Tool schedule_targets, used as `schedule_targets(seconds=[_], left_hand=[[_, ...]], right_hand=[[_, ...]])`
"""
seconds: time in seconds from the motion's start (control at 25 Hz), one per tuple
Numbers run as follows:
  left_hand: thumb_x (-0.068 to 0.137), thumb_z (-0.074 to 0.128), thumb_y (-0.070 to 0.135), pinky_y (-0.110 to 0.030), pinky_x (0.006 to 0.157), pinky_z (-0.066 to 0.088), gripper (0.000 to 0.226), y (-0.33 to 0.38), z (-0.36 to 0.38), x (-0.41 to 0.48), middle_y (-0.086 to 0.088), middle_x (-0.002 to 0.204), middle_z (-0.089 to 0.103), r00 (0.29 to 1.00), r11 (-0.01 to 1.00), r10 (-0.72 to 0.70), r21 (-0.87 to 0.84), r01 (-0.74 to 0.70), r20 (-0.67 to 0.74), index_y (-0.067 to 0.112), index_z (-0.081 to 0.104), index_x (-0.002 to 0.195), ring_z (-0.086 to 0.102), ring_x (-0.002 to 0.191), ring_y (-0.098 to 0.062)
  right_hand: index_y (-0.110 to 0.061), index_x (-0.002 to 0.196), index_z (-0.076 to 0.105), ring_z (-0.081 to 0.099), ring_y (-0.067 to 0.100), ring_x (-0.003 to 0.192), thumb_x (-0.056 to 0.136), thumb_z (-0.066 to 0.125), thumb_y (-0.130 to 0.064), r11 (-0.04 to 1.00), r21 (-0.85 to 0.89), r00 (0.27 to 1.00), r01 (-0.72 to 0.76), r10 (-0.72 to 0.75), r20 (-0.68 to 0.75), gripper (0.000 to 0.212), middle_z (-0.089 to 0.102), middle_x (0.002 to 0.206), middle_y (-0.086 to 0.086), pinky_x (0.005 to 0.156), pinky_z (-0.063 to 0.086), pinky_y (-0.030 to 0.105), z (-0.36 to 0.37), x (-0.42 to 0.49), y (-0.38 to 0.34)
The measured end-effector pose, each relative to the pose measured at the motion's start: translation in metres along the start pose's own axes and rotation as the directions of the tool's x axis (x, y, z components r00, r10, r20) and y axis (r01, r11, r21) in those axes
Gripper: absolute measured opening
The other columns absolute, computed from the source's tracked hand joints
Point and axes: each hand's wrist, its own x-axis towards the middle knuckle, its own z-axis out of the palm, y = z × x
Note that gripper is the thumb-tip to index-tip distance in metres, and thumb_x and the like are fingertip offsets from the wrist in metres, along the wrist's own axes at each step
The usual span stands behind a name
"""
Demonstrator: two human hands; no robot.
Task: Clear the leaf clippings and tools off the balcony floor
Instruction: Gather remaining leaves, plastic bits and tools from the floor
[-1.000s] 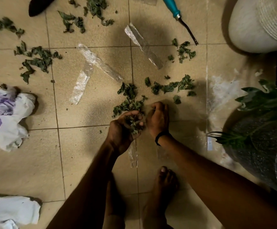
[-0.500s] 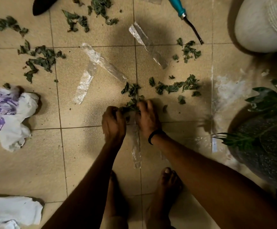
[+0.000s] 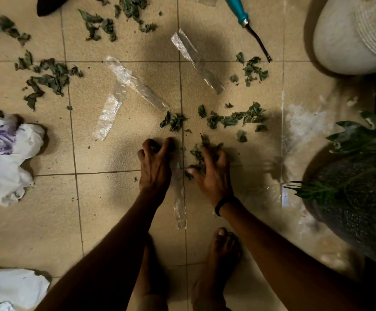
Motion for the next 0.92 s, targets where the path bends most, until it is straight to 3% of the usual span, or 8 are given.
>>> schedule_targets(seconds=[0.16, 0.36, 0.44, 0.52, 0.6, 0.68, 0.76, 0.92], left_hand=[[0.103, 0.046, 0.019, -0.040, 0.088, 0.047, 0.018, -0.005, -0.004, 0.004, -0.008, 0.127, 0.038, 0.999, 0.993, 0.010, -0.118, -0.006, 0.038, 0.020, 0.054, 0.119, 0.039, 0.111, -0.027], [0.095, 0.055, 0.012, -0.015, 0.064, 0.039, 0.010, 0.004, -0.014, 0.020, -0.002, 0.090, 0.064, 0.954, 0.875, -0.279, -0.440, 0.204, -0.113, 0.012, 0.062, 0.101, 0.057, 0.078, 0.000], [0.094, 0.053, 0.009, -0.011, 0.057, 0.040, 0.008, 0.010, -0.020, 0.024, 0.004, 0.078, 0.062, 0.908, 0.696, -0.418, -0.656, 0.291, -0.041, 0.008, 0.060, 0.100, 0.055, 0.061, 0.012], [0.094, 0.050, 0.008, -0.015, 0.056, 0.042, 0.011, 0.012, -0.024, 0.026, 0.002, 0.079, 0.060, 0.907, 0.644, -0.420, -0.713, 0.277, -0.026, 0.005, 0.057, 0.102, 0.054, 0.057, 0.009], [0.092, 0.048, 0.004, -0.015, 0.055, 0.038, 0.016, 0.015, -0.029, 0.032, 0.002, 0.084, 0.056, 0.932, 0.767, -0.355, -0.594, 0.242, -0.078, 0.007, 0.053, 0.107, 0.056, 0.069, 0.001], [0.086, 0.048, 0.002, -0.027, 0.070, 0.036, 0.033, 0.017, -0.029, 0.040, -0.009, 0.100, 0.056, 0.971, 0.913, -0.182, -0.393, 0.109, -0.153, 0.008, 0.050, 0.119, 0.052, 0.088, -0.021], [0.084, 0.046, 0.001, -0.036, 0.077, 0.032, 0.055, 0.018, -0.026, 0.049, -0.014, 0.116, 0.048, 0.992, 0.967, -0.064, -0.252, 0.033, -0.113, 0.014, 0.041, 0.137, 0.039, 0.095, -0.023], [0.098, 0.038, 0.020, -0.038, 0.075, 0.034, 0.052, 0.024, -0.013, 0.059, -0.015, 0.127, 0.040, 0.988, 0.990, 0.141, 0.013, -0.141, -0.067, 0.027, 0.029, 0.150, 0.040, 0.098, -0.032]], right_hand=[[-0.035, 0.151, 0.028, 0.019, 0.041, 0.141, 0.080, 0.075, -0.040, 0.977, -0.198, 0.991, 0.077, -0.053, 0.124, 0.086, 0.008, 0.155, 0.019, 0.107, 0.038, 0.044, 0.009, 0.007, -0.006], [-0.014, 0.120, 0.060, 0.055, 0.030, 0.107, 0.093, 0.062, -0.013, 0.959, -0.203, 0.979, 0.197, -0.202, -0.005, 0.027, 0.045, 0.131, 0.017, 0.082, 0.058, 0.039, 0.014, 0.018, -0.004], [-0.010, 0.112, 0.062, 0.058, 0.029, 0.100, 0.092, 0.061, -0.010, 0.956, -0.191, 0.973, 0.223, -0.231, -0.019, 0.020, 0.050, 0.124, 0.015, 0.079, 0.057, 0.037, 0.014, 0.018, -0.002], [-0.007, 0.111, 0.061, 0.057, 0.029, 0.101, 0.090, 0.062, -0.007, 0.970, -0.129, 0.975, 0.207, -0.215, -0.049, 0.022, 0.051, 0.122, 0.015, 0.081, 0.055, 0.034, 0.012, 0.017, -0.001], [-0.007, 0.109, 0.060, 0.057, 0.028, 0.098, 0.088, 0.062, -0.008, 0.985, -0.030, 0.976, 0.172, -0.174, -0.129, 0.021, 0.052, 0.118, 0.015, 0.076, 0.053, 0.031, 0.007, 0.017, -0.002], [-0.007, 0.110, 0.059, 0.056, 0.027, 0.095, 0.088, 0.062, -0.009, 0.990, 0.053, 0.969, 0.134, -0.120, -0.216, 0.023, 0.052, 0.115, 0.015, 0.073, 0.053, 0.034, 0.003, 0.020, -0.003], [-0.006, 0.118, 0.058, 0.056, 0.027, 0.095, 0.090, 0.060, -0.012, 0.990, 0.065, 0.951, 0.126, -0.102, -0.290, 0.029, 0.053, 0.114, 0.016, 0.074, 0.053, 0.036, 0.002, 0.027, -0.005], [-0.014, 0.144, 0.044, 0.049, 0.031, 0.119, 0.099, 0.053, -0.023, 0.996, -0.005, 0.988, 0.090, -0.090, -0.122, 0.047, 0.043, 0.139, 0.021, 0.091, 0.042, 0.030, 0.003, 0.046, -0.015]])
